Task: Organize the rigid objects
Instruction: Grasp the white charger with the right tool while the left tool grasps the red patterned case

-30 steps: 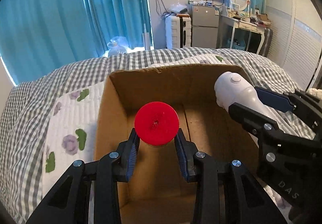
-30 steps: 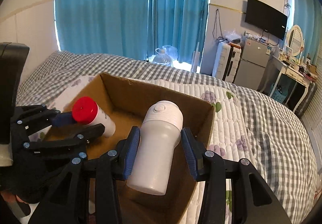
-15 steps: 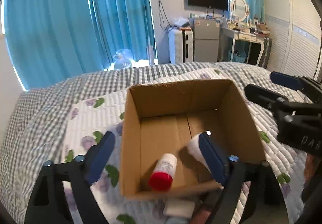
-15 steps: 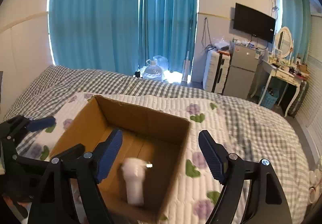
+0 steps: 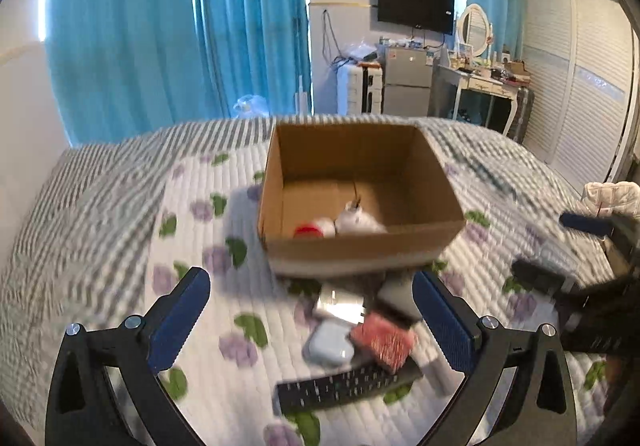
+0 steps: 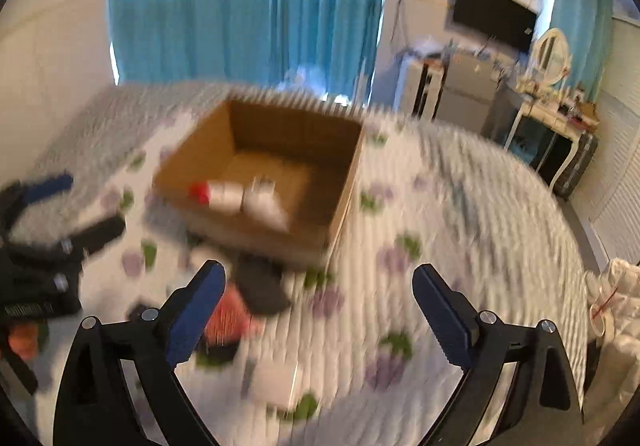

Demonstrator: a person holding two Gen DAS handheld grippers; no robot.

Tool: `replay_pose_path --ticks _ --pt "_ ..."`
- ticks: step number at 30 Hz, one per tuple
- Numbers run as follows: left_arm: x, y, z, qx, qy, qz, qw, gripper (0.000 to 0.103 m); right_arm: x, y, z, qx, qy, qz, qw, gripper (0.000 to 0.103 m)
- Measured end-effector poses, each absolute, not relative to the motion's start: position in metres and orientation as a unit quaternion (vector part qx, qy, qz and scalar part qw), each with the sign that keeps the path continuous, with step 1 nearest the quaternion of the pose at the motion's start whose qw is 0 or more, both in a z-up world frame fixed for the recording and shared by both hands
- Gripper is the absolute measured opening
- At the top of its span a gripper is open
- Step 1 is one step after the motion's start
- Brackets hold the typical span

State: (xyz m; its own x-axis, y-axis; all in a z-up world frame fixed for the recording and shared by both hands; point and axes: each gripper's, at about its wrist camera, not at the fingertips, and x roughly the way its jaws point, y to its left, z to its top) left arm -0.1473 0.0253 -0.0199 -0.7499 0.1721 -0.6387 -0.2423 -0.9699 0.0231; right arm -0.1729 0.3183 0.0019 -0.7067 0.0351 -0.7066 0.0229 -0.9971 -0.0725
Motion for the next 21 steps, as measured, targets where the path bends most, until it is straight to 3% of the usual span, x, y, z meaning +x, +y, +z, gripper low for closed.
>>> replay_pose_path --ticks 7,14,19,20,21 --pt "-0.132 0.014 -0.092 -0.370 0.030 0.924 0.091 0.103 -0.170 0.317 -0.103 -0.491 -0.013 0.871 0.029 0.095" --pt "-0.139 0.005 -0.120 -0.412 0.012 0.907 0.081 0.103 -0.175 0.303 -0.131 -0.534 -0.050 0.844 0.024 0.093" --pt "-0.137 0.008 -0.123 -0.412 0.023 0.907 0.079 0.103 -0.179 0.293 -0.148 -0.561 -0.049 0.827 0.005 0.077" --pt "-0.136 0.010 -0.123 -0.412 0.027 0.907 0.080 0.103 -0.178 0.291 -0.148 -0.558 -0.056 0.828 0.007 0.069" --pt "-0.136 0.012 -0.124 -0.412 0.031 0.907 0.080 0.103 -0.176 0.291 -0.146 -0.553 -0.060 0.831 0.010 0.053"
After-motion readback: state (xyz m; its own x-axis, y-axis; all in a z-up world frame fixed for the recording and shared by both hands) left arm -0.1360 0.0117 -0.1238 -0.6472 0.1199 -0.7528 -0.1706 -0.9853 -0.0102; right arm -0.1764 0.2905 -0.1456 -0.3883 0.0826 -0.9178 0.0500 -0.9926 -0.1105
